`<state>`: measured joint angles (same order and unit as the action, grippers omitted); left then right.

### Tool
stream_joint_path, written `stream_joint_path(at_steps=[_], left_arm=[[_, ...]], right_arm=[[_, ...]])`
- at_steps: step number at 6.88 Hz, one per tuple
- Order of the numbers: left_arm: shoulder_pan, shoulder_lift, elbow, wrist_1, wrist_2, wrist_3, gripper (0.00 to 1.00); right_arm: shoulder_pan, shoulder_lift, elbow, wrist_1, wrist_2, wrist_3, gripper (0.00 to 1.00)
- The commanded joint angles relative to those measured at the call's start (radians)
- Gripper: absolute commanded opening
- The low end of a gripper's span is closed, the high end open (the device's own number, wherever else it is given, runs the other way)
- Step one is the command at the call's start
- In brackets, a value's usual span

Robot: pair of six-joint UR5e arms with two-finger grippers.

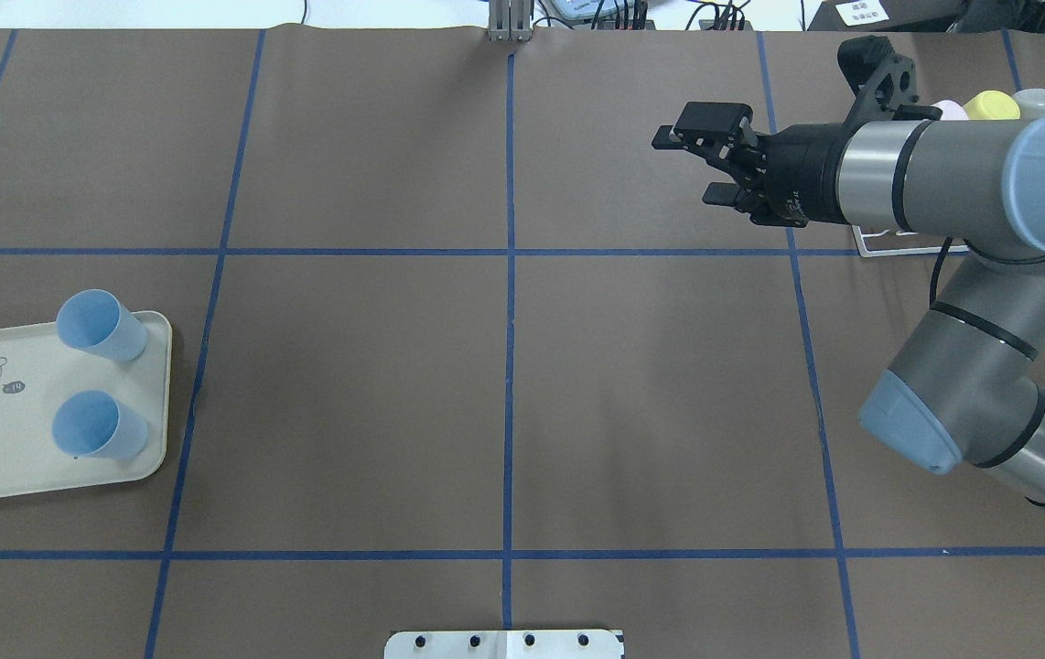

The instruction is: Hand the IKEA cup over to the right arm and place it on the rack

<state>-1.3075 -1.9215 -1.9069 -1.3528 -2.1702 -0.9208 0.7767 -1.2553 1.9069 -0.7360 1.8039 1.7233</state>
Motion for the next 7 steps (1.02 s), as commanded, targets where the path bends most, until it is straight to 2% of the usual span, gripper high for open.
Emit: stream_joint_path(at_steps=[1,2,4,5,7], left_arm=[[0.12,-0.034,0.018,-0.273,-0.002,-0.373,0.0],[0.181,-0.033,0.028,-0.445,-0.002,-0.541,0.0],[0.299,-0.033,0.049,-0.801,0.006,-0.889,0.0],[0.329,-0.034,0.095,-0.995,0.035,-1.046,0.0],[0.37,-0.031,0.173,-1.364,0.16,-1.357,0.0]], right_arm=[[-0.002,0.005,0.001,0.013,-0.001,0.028,1.0],[-0.004,0.005,-0.005,0.071,-0.014,0.056,1.0],[-0.004,0.011,-0.012,0.113,-0.024,0.084,1.0],[-0.005,0.02,-0.012,0.116,-0.049,0.123,1.0],[-0.068,0.088,-0.017,0.118,-0.119,0.208,1.0]])
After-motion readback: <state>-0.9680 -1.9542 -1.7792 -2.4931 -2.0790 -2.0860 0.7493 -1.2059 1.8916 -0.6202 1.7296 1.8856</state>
